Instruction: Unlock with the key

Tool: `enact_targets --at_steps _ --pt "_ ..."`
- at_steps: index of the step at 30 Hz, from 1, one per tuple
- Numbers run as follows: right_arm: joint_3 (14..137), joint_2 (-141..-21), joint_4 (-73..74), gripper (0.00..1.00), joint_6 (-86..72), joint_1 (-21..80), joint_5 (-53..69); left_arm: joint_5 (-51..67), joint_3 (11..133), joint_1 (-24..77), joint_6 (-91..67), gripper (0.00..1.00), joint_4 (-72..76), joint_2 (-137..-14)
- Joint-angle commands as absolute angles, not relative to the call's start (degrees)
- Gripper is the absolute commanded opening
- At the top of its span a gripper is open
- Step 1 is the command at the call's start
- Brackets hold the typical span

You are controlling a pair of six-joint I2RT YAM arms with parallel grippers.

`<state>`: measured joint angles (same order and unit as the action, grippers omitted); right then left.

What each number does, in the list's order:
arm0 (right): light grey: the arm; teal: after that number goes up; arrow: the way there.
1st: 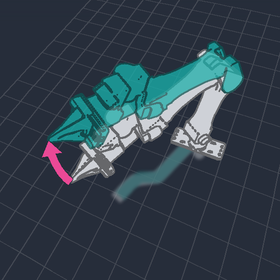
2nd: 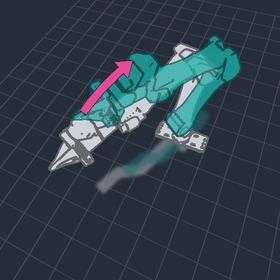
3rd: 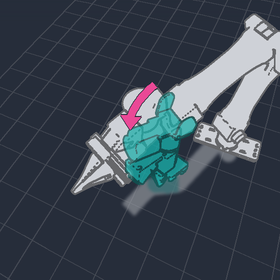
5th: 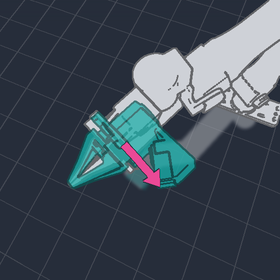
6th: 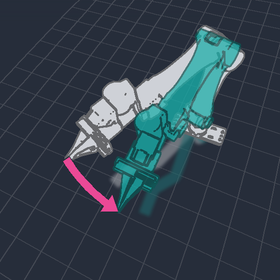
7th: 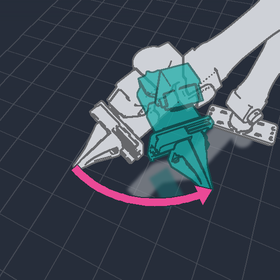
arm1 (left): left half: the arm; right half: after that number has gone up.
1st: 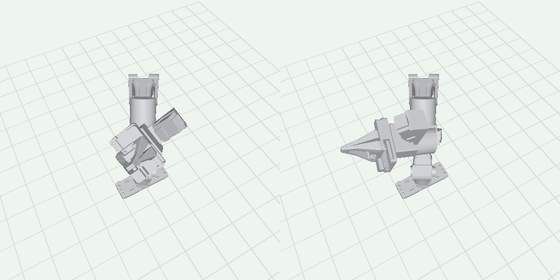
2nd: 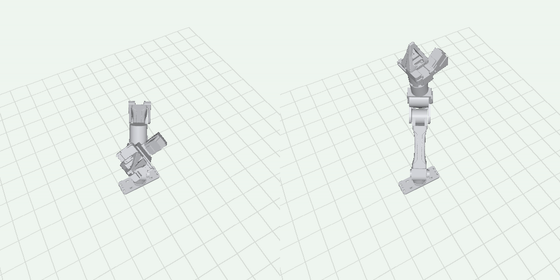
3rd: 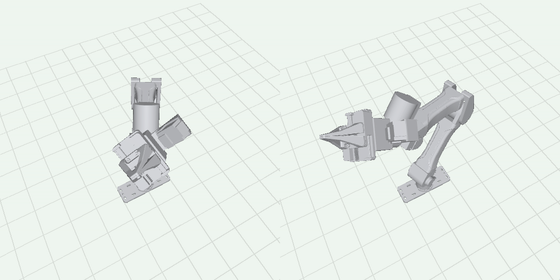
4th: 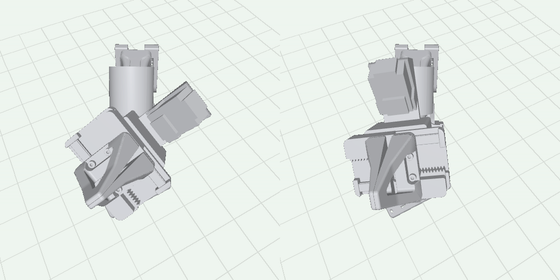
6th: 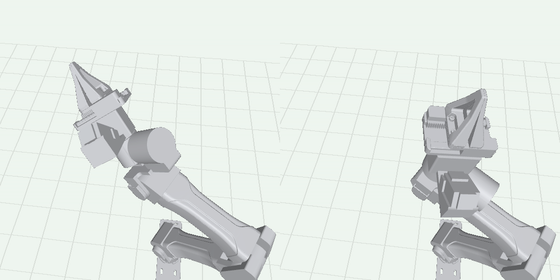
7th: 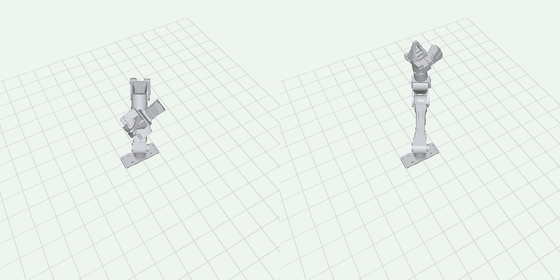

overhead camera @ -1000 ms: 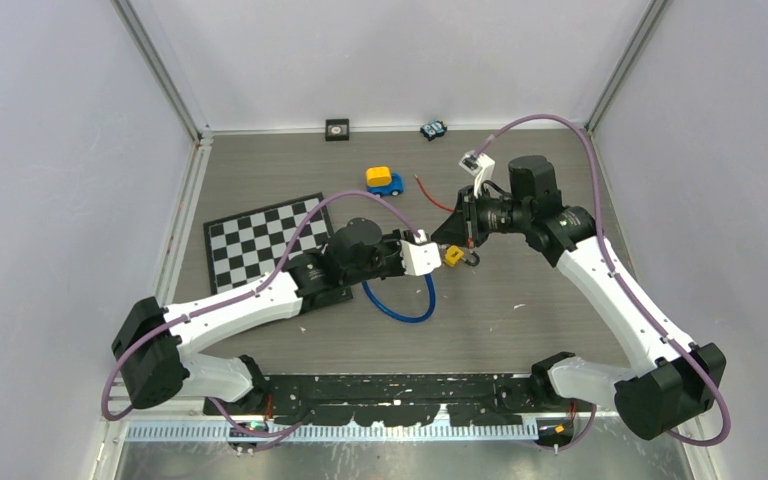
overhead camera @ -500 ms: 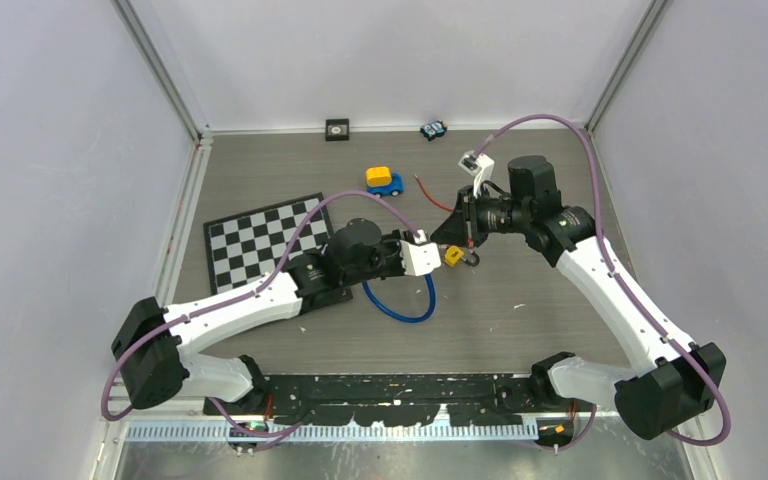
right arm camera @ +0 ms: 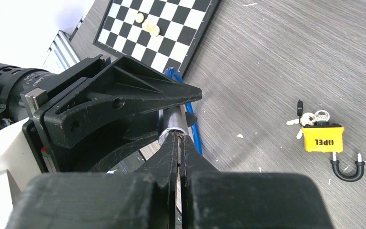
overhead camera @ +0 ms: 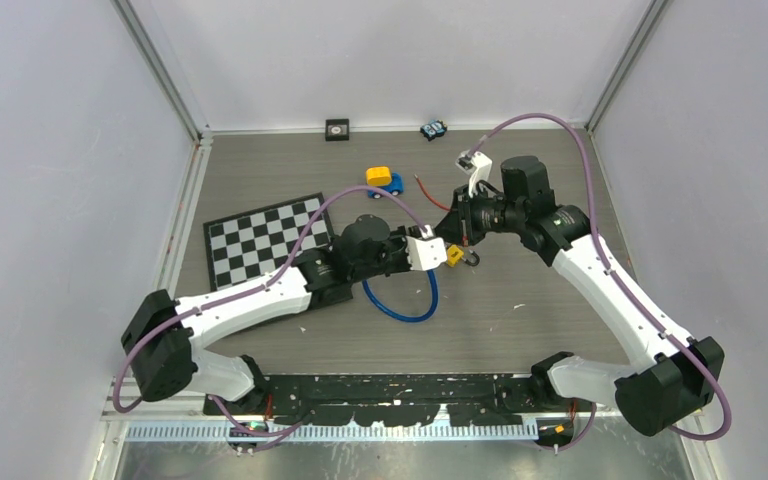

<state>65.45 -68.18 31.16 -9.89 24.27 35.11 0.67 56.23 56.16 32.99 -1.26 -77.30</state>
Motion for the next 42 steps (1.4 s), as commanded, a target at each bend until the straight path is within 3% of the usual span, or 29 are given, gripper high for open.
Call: enact_targets --at_steps 1,11,17,32,38,42 --pt "66.13 -68.26 29.07 0.00 -9.84 24.87 33.43 0.49 60.42 56.43 30.44 0.00 3.21 -77.44" --pt "59.23 -68.93 17.19 0.01 -14.54 24.62 39.79 -1.27 60.63 56.43 27.74 0.00 4.84 -77.37" --pt "58.10 -69.35 14.39 0.18 -16.26 24.05 40.77 -1.84 59.57 56.43 27.41 0.00 5.76 -76.47" --pt "63.77 -67.38 22.66 0.43 -13.60 21.24 41.86 -2.47 56.56 56.26 28.02 0.00 5.84 -74.40" --pt "65.98 -66.57 26.23 0.41 -11.80 20.52 41.95 -2.38 56.41 56.16 28.06 0.00 5.71 -74.09" --pt "65.79 -66.36 26.43 0.30 -11.70 20.24 42.57 -2.30 56.33 56.16 28.22 0.00 5.63 -74.00"
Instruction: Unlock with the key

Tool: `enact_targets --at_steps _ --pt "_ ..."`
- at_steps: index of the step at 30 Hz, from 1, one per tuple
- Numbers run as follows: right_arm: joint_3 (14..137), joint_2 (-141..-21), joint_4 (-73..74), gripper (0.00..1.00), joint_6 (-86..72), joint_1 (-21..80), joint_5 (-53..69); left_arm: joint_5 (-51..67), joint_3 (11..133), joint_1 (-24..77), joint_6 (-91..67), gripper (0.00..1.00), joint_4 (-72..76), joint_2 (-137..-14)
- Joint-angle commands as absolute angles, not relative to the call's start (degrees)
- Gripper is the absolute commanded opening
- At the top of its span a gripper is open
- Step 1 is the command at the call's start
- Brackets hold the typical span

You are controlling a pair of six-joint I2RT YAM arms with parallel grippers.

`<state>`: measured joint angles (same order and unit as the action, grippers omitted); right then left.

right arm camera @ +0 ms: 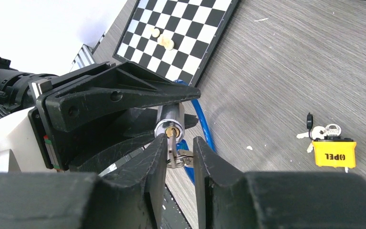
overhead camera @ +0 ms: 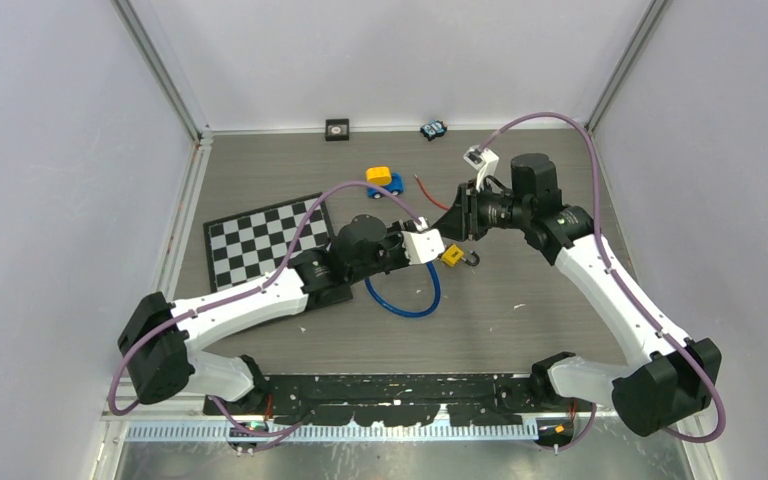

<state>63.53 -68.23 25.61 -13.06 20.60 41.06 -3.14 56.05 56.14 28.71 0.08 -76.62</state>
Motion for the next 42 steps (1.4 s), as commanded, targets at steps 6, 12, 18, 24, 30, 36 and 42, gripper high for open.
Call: enact_targets --at_steps 6,12,18,24,30,36,42 --pt "65.65 -65.97 26.41 0.24 -11.69 19.95 43.30 -2.21 56.33 56.16 28.38 0.00 5.54 -74.00" --pt "65.39 -66.01 26.30 0.02 -11.71 19.94 44.61 -2.14 56.16 56.16 28.43 0.00 5.62 -74.08" --pt "64.89 -66.27 25.21 0.01 -12.53 20.25 43.62 -3.29 57.15 56.16 27.03 0.00 5.71 -75.03" --pt "65.21 -66.91 24.93 0.01 -13.31 21.93 38.84 -5.29 59.99 56.16 24.82 0.00 3.88 -77.76" --pt "66.70 -67.83 26.43 0.01 -11.83 24.60 33.89 -6.54 64.65 56.16 22.70 0.00 0.59 -81.88" --pt "64.27 -68.16 25.73 0.00 -10.68 26.24 32.05 -8.42 68.12 56.16 20.30 0.00 0.71 -84.48" --pt "62.14 -69.71 24.52 0.00 -8.98 27.57 29.48 -7.79 70.85 56.24 18.79 0.00 1.26 -85.66"
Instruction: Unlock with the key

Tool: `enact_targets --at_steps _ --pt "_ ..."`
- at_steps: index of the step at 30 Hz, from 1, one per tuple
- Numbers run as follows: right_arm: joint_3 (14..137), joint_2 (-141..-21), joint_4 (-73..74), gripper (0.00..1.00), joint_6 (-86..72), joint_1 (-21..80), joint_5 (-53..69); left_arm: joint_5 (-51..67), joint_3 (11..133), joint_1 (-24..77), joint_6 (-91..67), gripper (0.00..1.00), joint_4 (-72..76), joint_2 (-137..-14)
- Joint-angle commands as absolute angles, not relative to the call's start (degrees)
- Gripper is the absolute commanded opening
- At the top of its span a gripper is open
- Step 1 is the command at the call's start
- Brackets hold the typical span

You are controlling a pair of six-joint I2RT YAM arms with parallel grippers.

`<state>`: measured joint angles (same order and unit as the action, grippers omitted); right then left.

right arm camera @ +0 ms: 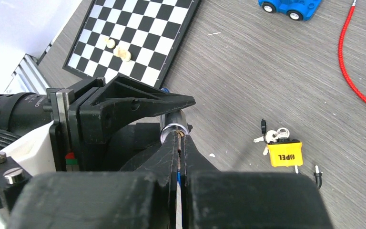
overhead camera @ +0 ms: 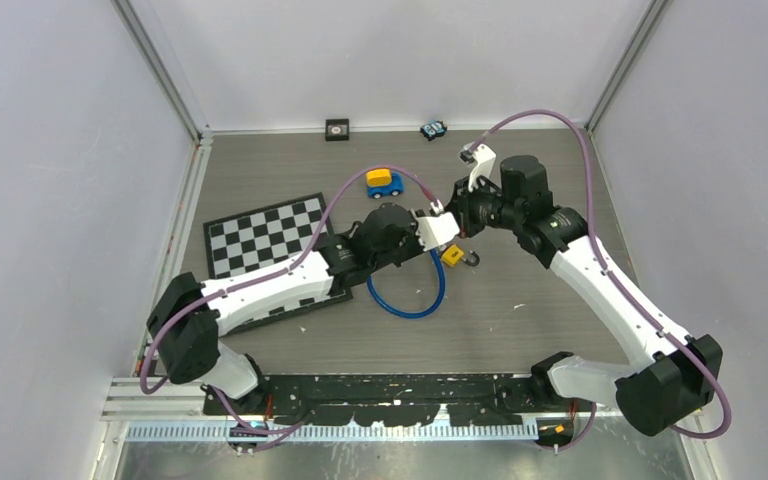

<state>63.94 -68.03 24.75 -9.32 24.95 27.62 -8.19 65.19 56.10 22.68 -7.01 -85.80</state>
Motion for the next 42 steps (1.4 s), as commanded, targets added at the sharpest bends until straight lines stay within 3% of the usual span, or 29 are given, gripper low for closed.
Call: enact_targets --at_steps 1,17,26,32,42 --pt "62.06 -70.38 24.43 0.00 -8.63 27.90 29.08 -7.68 71.25 56.33 18.66 0.00 1.40 -85.68" --pt "58.90 -75.12 17.09 0.01 -14.35 20.18 48.16 -4.48 65.75 57.83 23.38 0.00 3.91 -77.66" --pt "60.12 -71.74 21.24 0.02 -9.88 19.74 46.99 -3.83 60.86 55.81 24.33 0.00 3.92 -74.28" --pt "60.19 -71.11 21.77 0.01 -5.92 25.19 42.00 -1.42 62.67 55.81 23.33 0.00 2.17 -75.03" --pt "60.50 -73.91 19.54 0.01 -9.98 28.27 39.43 -0.79 64.37 55.81 23.01 0.00 2.96 -76.98"
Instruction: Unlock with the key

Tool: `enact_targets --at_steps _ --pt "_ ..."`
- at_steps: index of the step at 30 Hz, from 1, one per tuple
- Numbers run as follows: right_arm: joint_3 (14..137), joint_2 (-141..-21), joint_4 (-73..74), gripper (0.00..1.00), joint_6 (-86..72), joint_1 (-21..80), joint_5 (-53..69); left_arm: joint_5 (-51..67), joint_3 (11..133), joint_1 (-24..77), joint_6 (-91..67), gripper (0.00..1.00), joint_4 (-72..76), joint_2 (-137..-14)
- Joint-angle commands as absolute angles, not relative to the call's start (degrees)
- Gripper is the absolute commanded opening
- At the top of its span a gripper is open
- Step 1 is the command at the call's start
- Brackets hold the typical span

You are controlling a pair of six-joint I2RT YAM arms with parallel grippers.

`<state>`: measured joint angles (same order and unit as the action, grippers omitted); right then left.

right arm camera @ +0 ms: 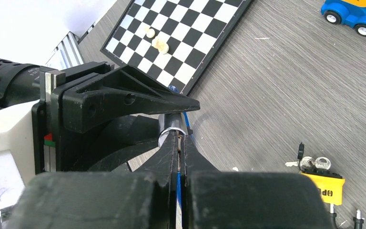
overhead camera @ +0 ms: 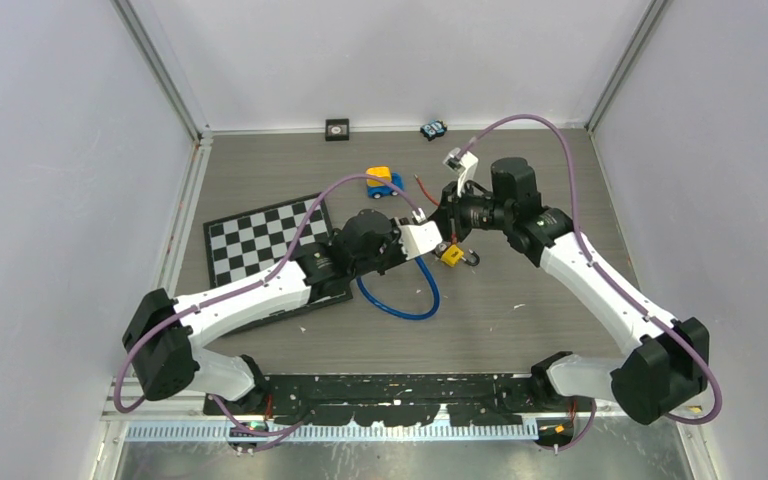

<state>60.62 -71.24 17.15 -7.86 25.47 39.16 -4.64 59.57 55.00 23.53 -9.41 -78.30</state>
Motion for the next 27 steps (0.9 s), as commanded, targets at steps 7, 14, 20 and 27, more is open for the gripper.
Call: enact_targets --at_steps 7,14,20,27 --pt "59.78 -75.59 15.42 0.01 -14.48 28.83 43.80 -2.29 65.88 55.81 23.41 0.00 4.70 -78.24" --pt "58.20 -77.08 14.17 0.02 -14.73 29.00 43.27 -5.04 66.18 55.81 24.13 0.00 7.62 -78.63" --pt "57.59 -74.30 17.41 0.01 -2.45 28.96 43.71 -4.75 66.80 55.55 21.90 0.00 6.19 -77.45" --pt "59.43 -75.25 19.14 0.01 -0.64 29.00 45.36 -2.83 65.83 55.90 20.72 0.00 4.10 -75.80"
